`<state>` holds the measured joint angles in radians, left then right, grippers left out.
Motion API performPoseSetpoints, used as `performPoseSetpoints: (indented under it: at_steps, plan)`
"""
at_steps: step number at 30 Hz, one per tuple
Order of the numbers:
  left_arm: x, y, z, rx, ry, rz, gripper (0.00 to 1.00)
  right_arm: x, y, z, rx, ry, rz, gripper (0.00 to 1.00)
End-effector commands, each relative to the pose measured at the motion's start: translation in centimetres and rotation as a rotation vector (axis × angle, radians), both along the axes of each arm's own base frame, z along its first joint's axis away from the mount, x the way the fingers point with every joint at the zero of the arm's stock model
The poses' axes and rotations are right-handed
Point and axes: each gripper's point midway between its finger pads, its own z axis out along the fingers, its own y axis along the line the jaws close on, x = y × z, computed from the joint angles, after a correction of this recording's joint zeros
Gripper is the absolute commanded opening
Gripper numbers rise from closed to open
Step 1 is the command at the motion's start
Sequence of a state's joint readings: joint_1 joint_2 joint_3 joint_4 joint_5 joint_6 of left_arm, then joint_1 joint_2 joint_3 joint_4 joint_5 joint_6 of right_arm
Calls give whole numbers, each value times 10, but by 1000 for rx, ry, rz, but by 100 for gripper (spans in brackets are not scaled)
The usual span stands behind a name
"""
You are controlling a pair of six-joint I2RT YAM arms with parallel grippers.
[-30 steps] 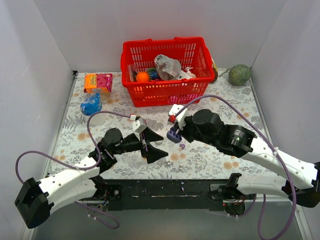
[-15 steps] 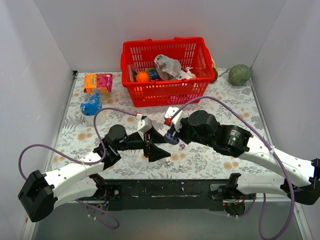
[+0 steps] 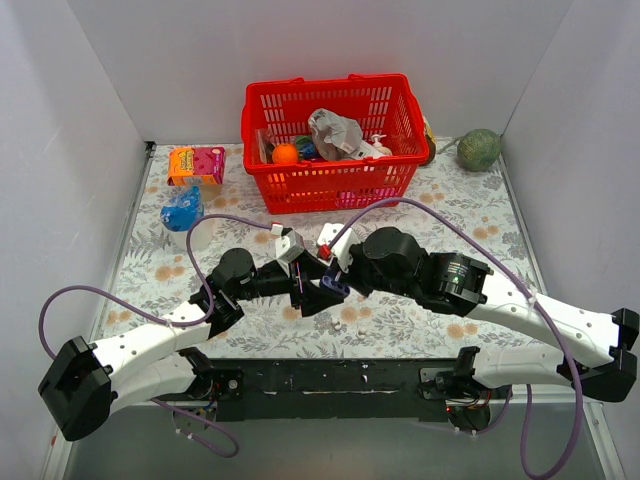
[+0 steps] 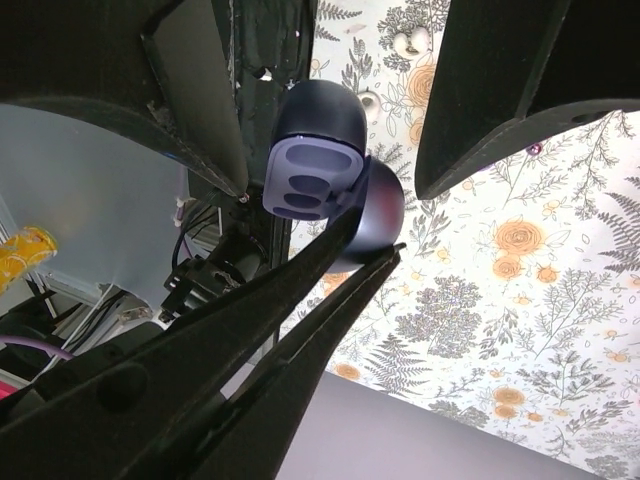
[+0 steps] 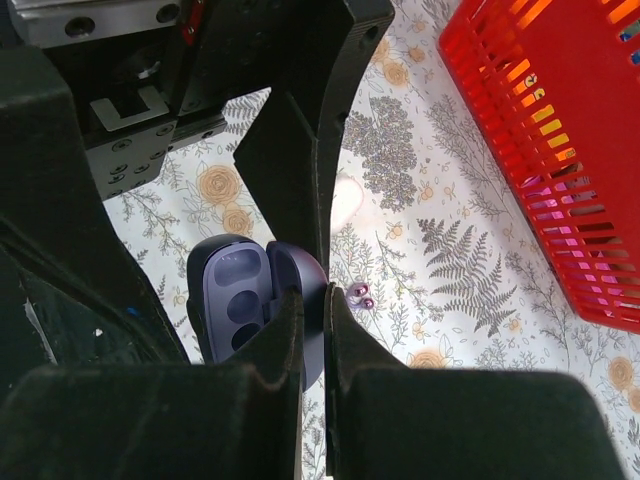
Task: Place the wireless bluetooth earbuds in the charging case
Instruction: Adjust the charging case.
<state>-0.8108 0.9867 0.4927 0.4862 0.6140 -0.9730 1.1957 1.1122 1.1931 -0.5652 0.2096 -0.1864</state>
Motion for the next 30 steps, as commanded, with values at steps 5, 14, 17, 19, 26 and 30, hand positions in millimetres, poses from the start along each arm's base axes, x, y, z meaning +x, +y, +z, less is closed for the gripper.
performPoseSetpoints:
  at_steps: [5, 14, 17, 19, 26, 30]
  plan:
    - [2, -1, 13, -26, -60, -8, 60, 1, 15, 23, 90, -22, 4, 1]
    - [-2, 0, 8, -28, -55, -19, 62, 0, 17, 23, 97, -13, 5, 1]
    - [-3, 0, 6, -30, -49, -25, 63, -1, 18, 25, 109, -8, 9, 1]
    - [-4, 1, 4, -30, -48, -29, 64, -2, 19, 26, 114, -5, 14, 1]
    - [-8, 3, 3, -44, -59, -39, 57, -5, 21, 29, 132, 4, 23, 1]
    - [-10, 2, 5, -53, -71, -51, 46, -6, 21, 27, 129, 10, 26, 1]
